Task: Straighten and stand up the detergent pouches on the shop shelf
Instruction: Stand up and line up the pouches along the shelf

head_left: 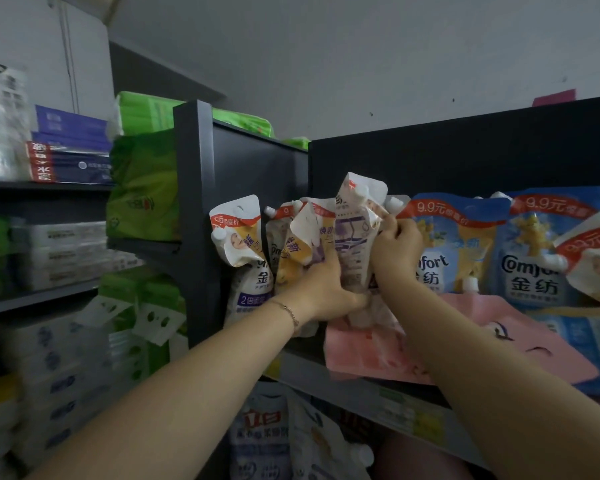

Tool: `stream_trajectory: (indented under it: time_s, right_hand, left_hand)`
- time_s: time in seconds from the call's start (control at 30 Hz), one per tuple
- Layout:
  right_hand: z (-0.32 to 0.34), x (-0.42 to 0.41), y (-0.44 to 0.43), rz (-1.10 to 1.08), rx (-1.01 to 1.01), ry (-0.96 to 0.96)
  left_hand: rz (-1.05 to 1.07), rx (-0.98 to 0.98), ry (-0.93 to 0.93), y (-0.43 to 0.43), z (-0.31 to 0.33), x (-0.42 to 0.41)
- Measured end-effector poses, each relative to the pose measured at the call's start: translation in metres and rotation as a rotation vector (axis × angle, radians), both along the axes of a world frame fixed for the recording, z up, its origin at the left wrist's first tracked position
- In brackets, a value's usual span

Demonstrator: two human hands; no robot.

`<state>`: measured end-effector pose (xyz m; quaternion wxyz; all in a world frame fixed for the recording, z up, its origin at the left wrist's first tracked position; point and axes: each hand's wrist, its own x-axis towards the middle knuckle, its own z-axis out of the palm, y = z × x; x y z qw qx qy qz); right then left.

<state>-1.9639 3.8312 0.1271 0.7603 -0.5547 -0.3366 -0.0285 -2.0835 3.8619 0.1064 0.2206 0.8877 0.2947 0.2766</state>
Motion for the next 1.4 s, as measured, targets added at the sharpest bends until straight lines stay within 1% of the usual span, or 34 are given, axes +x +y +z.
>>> stream_trajectory:
  time_s: [0.1,0.17,0.23,0.33,0.4,0.43,0.47,0.53,0.6,0.73,0.8,0.87,0.93,1.0,1.03,1.1,1.13,1.2,1.23,1.4]
  right_hand:
    - [-0.004,0.008,-0.003,0.067,-0.078,-0.094]
    - [-0.004,0.013,-0.008,0.154,-0.166,-0.129]
    - [-0.005,0.015,-0.013,0.224,-0.211,-0.172]
    - [-0.008,0.013,-0.022,0.314,-0.215,-0.231]
    - [-0.011,0.010,-0.027,0.426,-0.177,-0.228]
    - [-0.012,0.010,-0.027,0.433,-0.168,-0.242]
    - [-0.014,0.009,-0.027,0.401,-0.177,-0.259]
    - [-0.017,0.007,-0.026,0.246,-0.214,-0.272]
    - [-0.019,0.006,-0.027,0.099,-0.193,-0.255]
    - [-0.023,0.011,-0.037,0.023,-0.059,-0.190]
    - [-0.025,0.016,-0.042,0.038,-0.006,-0.173]
    - [-0.022,0.018,-0.046,0.050,0.027,-0.158]
    - [-0.018,0.018,-0.051,0.060,0.037,-0.132]
    - [-0.013,0.019,-0.057,0.083,0.037,-0.117]
    - [-0.010,0.020,-0.061,0.095,0.032,-0.110]
    - [-0.005,0.023,-0.066,0.099,0.013,-0.099]
    - [-0.002,0.024,-0.069,0.089,0.003,-0.099]
    - [0.003,0.025,-0.075,0.067,-0.001,-0.109]
    - [0.004,0.026,-0.077,0.065,0.004,-0.111]
    - [0.010,0.022,-0.085,0.040,-0.011,-0.131]
  left_hand:
    - [-0.036,-0.096,0.088,-0.001,0.001,0.006]
    - [-0.093,-0.189,0.080,-0.003,0.003,0.009]
    - [-0.164,-0.251,0.037,-0.006,0.002,0.012]
    - [-0.214,-0.312,-0.056,-0.009,-0.003,0.013]
    - [-0.203,-0.315,-0.060,-0.010,-0.007,0.013]
    - [-0.183,-0.304,-0.033,-0.011,-0.008,0.013]
    - [-0.165,-0.287,-0.009,-0.011,-0.008,0.014]
    - [-0.131,-0.230,0.034,-0.014,-0.004,0.017]
    - [-0.140,-0.169,0.023,-0.020,0.000,0.021]
    - [-0.192,-0.137,0.008,-0.032,-0.006,0.023]
    - [-0.172,-0.103,0.104,-0.039,-0.014,0.022]
    - [-0.077,-0.052,0.226,-0.046,-0.023,0.022]
    - [-0.006,0.000,0.289,-0.054,-0.026,0.019]
    - [-0.012,0.060,0.334,-0.059,-0.027,0.015]
    - [-0.006,0.095,0.401,-0.062,-0.027,0.011]
    - [0.047,0.228,0.566,-0.067,-0.032,0.007]
    - [0.081,0.331,0.596,-0.071,-0.036,0.006]
    - [0.143,0.537,0.543,-0.076,-0.046,0.009]
    - [0.168,0.598,0.494,-0.079,-0.050,0.011]
    - [0.179,0.665,0.360,-0.072,-0.056,0.018]
